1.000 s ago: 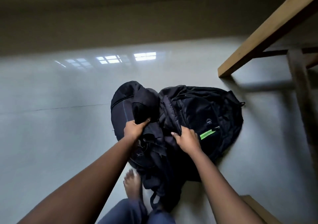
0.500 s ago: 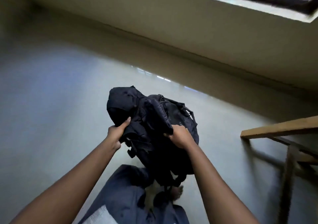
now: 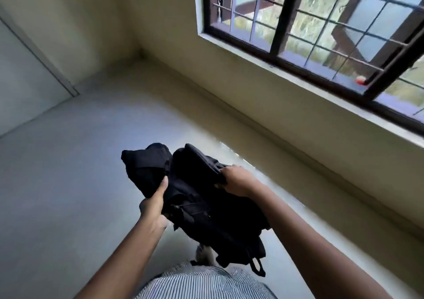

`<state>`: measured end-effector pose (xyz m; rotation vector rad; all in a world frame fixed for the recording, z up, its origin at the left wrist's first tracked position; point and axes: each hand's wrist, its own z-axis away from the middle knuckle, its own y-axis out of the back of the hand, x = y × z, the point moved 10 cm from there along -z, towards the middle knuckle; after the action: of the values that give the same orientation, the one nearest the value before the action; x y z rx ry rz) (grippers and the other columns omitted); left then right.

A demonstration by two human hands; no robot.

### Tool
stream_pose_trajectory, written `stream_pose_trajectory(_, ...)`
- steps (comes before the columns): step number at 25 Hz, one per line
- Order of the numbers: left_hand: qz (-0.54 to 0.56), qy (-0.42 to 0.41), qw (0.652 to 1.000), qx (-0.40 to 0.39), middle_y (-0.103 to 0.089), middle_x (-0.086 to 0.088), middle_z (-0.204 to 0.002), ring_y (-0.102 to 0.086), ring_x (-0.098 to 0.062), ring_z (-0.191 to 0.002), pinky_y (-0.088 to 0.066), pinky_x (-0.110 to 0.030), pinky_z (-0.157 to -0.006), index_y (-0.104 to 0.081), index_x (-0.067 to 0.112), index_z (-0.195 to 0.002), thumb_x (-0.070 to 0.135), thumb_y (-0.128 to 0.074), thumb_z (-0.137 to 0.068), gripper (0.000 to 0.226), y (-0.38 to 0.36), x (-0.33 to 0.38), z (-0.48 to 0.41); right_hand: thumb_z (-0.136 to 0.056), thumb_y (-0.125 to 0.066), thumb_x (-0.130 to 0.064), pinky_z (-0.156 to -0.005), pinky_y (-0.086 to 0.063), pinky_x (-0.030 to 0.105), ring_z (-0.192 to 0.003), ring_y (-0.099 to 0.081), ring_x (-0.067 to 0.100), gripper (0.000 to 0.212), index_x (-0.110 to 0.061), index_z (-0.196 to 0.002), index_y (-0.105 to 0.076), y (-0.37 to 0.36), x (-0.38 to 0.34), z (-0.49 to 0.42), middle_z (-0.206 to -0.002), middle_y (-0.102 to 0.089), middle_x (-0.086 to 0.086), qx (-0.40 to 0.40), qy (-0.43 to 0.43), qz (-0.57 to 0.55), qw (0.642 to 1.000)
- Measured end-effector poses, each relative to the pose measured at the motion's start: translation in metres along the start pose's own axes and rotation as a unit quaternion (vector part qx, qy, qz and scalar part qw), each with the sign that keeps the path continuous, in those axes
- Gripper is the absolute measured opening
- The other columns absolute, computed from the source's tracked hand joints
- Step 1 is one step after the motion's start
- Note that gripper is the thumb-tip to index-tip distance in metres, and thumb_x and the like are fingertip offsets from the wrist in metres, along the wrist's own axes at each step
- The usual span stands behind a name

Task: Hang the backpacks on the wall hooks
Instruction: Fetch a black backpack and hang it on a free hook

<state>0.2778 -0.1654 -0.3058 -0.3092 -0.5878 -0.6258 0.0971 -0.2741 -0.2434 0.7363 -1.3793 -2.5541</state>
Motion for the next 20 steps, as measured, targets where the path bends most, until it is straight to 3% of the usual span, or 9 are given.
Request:
stream_pose_trajectory(3,0.05,0.005,0.999,0.0,-0.064,-0.015,-0.118,-0.064,-0.031,-0.094,-0.052,-0.038,-0.075,-0.058,0.003,-0.119,0.033,-0.078,-0.071,0.06,0.002,0.043,-0.024,-0.091,-0.054,-0.032,-0.084,-0.045,0.035,-0.11,-0.057,0.035,0.038,-0.003,-0.116,-0.056,0.044,-0.039,-0.046,-0.12,-0.06,0.021,-0.006,0.022,0.04,0.999)
stream_pose_trajectory(7,0.119,-0.002,0.993,-0.023,-0.063,-0.014,-0.122,-0.065,-0.031,-0.101,-0.054,-0.038,-0.07,-0.055,0.007,-0.125,0.038,-0.08,-0.066,0.071,-0.013,0.114,-0.083,-0.091,-0.054,-0.032,-0.086,-0.046,0.037,-0.112,-0.058,0.035,0.036,-0.006,-0.116,-0.057,0.089,-0.078,-0.128,-0.12,-0.061,0.019,0.024,0.042,0.06,0.997)
stream_pose_trajectory(11,0.146,0.006,0.989,-0.007,-0.062,-0.014,-0.124,-0.063,-0.034,-0.106,-0.053,-0.05,-0.086,-0.055,0.011,-0.126,0.042,-0.082,-0.061,0.077,-0.044,0.181,-0.154,-0.092,-0.051,-0.033,-0.083,-0.048,0.039,-0.106,-0.06,0.037,0.031,-0.008,-0.109,-0.059,0.116,-0.091,-0.229,-0.113,-0.063,0.019,0.053,0.04,0.073,0.995)
stream_pose_trajectory(14,0.167,0.003,0.986,-0.003,-0.063,-0.013,-0.124,-0.064,-0.034,-0.105,-0.055,-0.047,-0.078,-0.056,0.015,-0.125,0.047,-0.09,-0.035,0.101,-0.072,0.234,-0.215,-0.092,-0.048,-0.028,-0.081,-0.048,0.039,-0.104,-0.061,0.037,0.026,-0.013,-0.11,-0.059,0.145,-0.093,-0.316,-0.11,-0.065,0.016,0.078,0.036,0.066,0.994)
stream_pose_trajectory(15,0.17,0.008,0.985,-0.005,-0.062,-0.012,-0.126,-0.063,-0.033,-0.107,-0.055,-0.045,-0.076,-0.054,0.015,-0.127,0.046,-0.09,-0.037,0.101,-0.084,0.255,-0.221,-0.091,-0.046,-0.025,-0.08,-0.048,0.038,-0.104,-0.061,0.037,0.025,-0.015,-0.109,-0.06,0.154,-0.092,-0.345,-0.109,-0.066,0.015,0.08,0.029,0.06,0.995)
stream_pose_trajectory(18,0.166,-0.007,0.986,0.027,-0.054,-0.012,-0.132,-0.057,-0.034,-0.116,-0.051,-0.044,-0.08,-0.045,0.008,-0.134,0.031,-0.079,-0.07,0.076,-0.108,0.313,-0.244,-0.091,-0.045,-0.021,-0.079,-0.048,0.036,-0.103,-0.062,0.035,0.022,-0.014,-0.105,-0.061,0.175,-0.092,-0.422,-0.108,-0.067,0.014,0.077,0.005,0.037,0.996)
stream_pose_trajectory(20,0.144,-0.01,0.987,0.064,-0.05,-0.015,-0.137,-0.053,-0.036,-0.119,-0.05,-0.046,-0.085,-0.042,0.006,-0.136,0.026,-0.077,-0.073,0.075,-0.122,0.347,-0.278,-0.09,-0.044,-0.017,-0.08,-0.048,0.036,-0.104,-0.062,0.034,0.024,-0.014,-0.106,-0.061,0.192,-0.095,-0.473,-0.11,-0.067,0.014,0.077,-0.012,0.029,0.997)
